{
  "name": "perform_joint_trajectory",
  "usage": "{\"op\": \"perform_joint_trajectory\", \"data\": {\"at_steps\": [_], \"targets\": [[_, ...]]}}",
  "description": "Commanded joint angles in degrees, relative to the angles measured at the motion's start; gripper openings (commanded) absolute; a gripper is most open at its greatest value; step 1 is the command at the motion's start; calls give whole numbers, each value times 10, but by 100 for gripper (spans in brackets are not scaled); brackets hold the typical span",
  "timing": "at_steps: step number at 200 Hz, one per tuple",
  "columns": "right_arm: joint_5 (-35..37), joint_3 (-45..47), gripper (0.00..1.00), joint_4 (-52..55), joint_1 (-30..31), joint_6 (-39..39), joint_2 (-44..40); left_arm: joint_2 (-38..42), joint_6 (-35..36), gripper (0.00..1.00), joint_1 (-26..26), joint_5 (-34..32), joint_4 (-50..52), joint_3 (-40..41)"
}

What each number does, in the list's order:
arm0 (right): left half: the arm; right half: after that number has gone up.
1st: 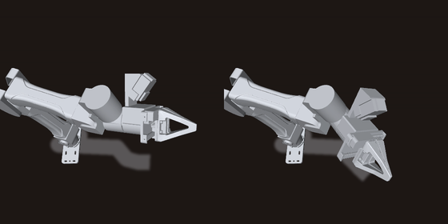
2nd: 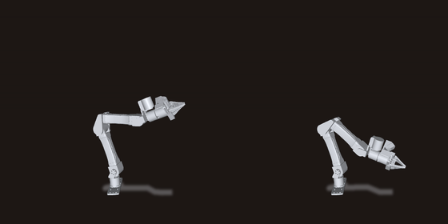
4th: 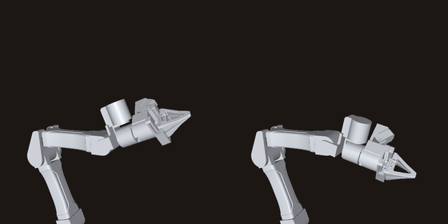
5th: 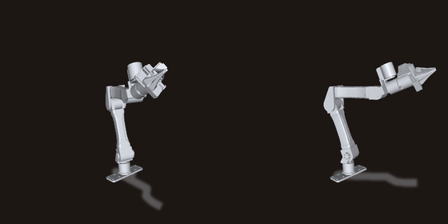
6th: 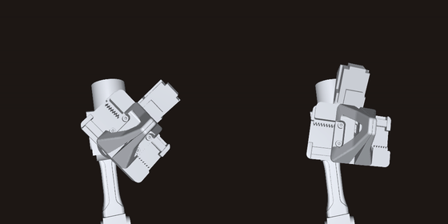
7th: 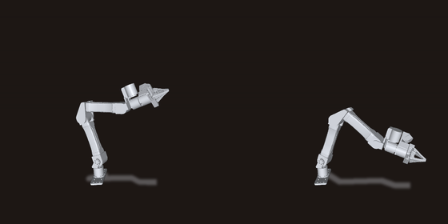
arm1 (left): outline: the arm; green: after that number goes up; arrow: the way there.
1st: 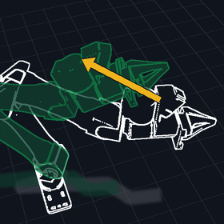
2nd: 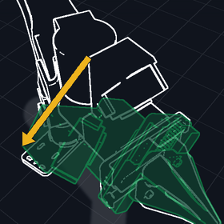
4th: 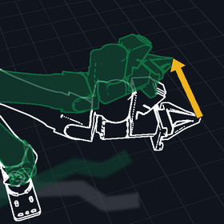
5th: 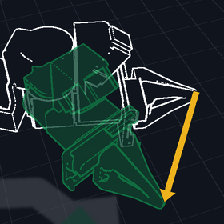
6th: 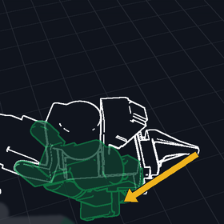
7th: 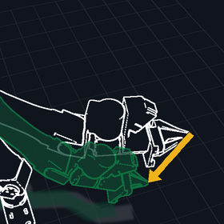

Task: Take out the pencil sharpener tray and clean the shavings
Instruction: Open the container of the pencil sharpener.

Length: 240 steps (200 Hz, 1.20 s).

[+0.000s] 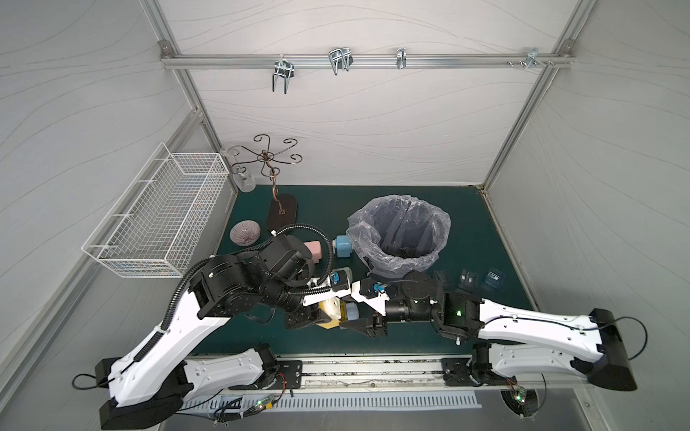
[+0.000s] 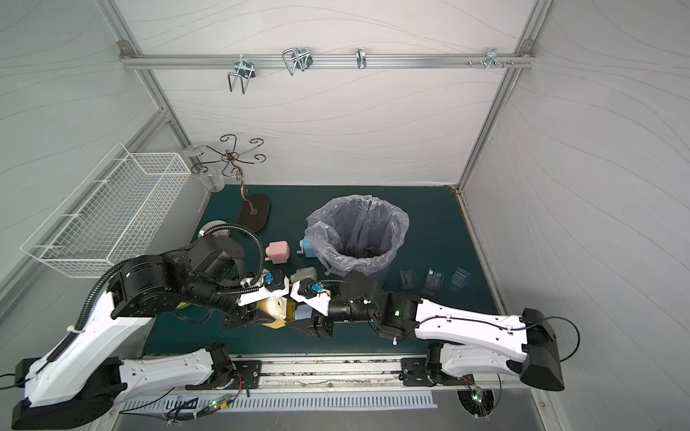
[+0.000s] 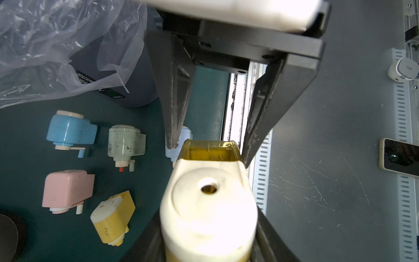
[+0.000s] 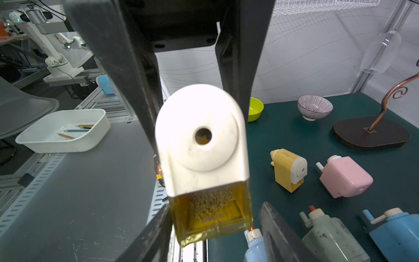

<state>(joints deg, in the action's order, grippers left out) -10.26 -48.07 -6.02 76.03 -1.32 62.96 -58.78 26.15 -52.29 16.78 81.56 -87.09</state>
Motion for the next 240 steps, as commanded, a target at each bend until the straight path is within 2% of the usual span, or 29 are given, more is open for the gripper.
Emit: {"op": "perform_joint_trajectory", "data": {"at_steps": [1,14,21,46,68,84,102,133,176,240], "targets": [[-10,-3,56,-16,4,3,0,10,3,0,-2,16,-17,-9],[-11,-5,38,-14,4,6,1,10,6,0,-2,18,-13,-9],[-14,-7,32,-12,4,7,3,10,8,0,-3,21,-13,-9],[-25,-8,30,-12,5,10,5,14,12,0,-2,29,-10,-5],[-27,-9,38,-13,7,7,5,20,14,0,-2,30,-5,-1],[-26,-9,50,-12,9,2,3,26,12,0,-2,28,-6,5],[-20,-4,68,-15,11,-4,0,36,10,0,-2,27,-10,18],[-25,17,80,-36,19,-7,-9,52,6,0,-2,26,-21,37],[-22,18,84,-56,31,-8,6,65,5,0,-2,34,-36,42],[-24,14,80,-103,32,11,41,74,5,0,-3,48,-51,39]]}}
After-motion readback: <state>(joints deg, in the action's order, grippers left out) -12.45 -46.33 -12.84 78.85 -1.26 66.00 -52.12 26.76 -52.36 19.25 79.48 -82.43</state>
